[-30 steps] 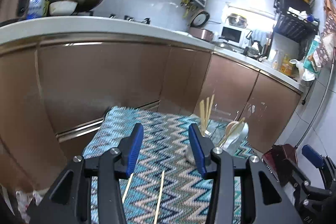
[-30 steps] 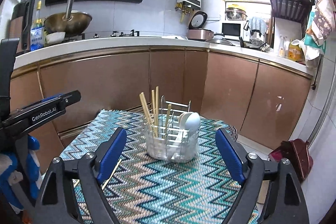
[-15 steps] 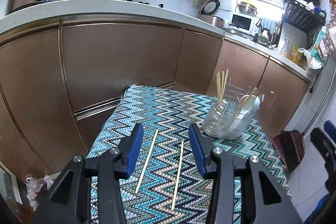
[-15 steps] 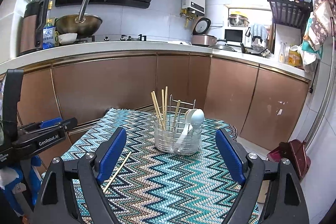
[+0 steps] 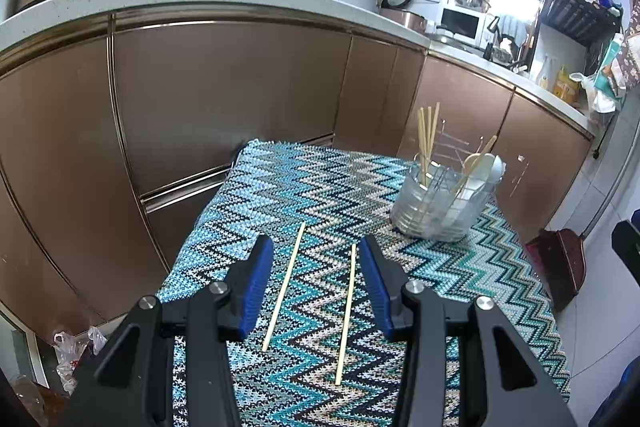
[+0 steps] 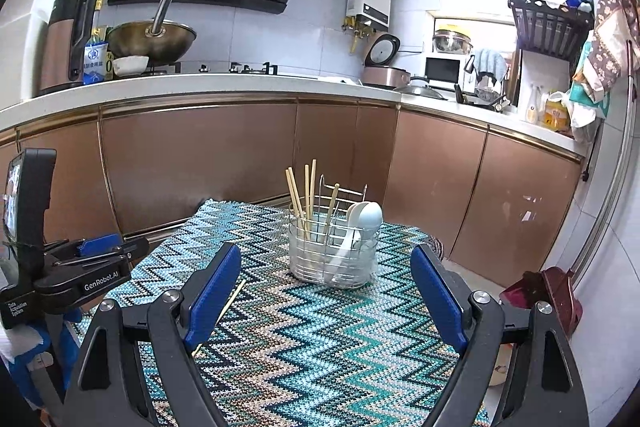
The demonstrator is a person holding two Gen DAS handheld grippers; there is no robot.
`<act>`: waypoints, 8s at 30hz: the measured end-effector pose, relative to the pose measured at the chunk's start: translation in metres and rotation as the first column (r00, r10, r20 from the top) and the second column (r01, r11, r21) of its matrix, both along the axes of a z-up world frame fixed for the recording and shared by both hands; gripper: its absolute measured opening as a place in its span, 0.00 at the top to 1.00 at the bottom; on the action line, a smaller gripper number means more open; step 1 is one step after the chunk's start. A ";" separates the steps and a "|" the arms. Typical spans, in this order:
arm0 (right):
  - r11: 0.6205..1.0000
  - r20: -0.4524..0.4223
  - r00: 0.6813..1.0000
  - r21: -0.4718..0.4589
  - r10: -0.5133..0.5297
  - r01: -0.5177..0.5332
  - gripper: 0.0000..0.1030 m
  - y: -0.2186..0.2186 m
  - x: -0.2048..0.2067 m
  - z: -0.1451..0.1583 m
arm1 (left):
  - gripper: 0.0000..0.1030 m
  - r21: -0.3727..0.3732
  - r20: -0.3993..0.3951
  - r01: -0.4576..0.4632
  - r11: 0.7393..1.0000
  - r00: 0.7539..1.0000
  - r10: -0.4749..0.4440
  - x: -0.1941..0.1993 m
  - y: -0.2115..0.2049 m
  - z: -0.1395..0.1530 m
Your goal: Organize utensils
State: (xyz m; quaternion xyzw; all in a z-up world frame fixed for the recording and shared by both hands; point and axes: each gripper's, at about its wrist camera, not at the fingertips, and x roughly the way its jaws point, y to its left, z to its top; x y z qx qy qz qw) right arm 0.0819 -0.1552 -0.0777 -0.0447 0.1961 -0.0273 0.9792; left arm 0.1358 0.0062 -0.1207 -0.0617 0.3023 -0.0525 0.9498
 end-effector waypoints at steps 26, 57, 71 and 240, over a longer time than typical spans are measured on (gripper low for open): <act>0.898 -0.551 0.736 0.404 0.393 -0.176 0.71 0.045 0.208 -0.151 | 0.59 -0.024 -0.558 0.265 0.964 0.796 -0.233 0.200 0.010 -0.119; 0.880 -0.532 0.740 0.444 0.412 -0.171 0.93 0.043 0.220 -0.139 | 0.96 -0.032 -0.442 0.275 0.961 0.859 -0.260 0.185 0.004 -0.073; 0.891 -0.342 0.858 0.383 0.382 -0.244 0.94 0.029 0.119 -0.072 | 0.96 0.129 -0.134 0.218 0.967 0.970 -0.201 0.067 -0.016 0.010; 0.997 0.325 0.943 0.008 -0.071 0.072 0.00 -0.009 -0.134 0.094 | 0.30 0.098 0.479 -0.120 0.988 0.876 0.059 -0.175 0.020 0.160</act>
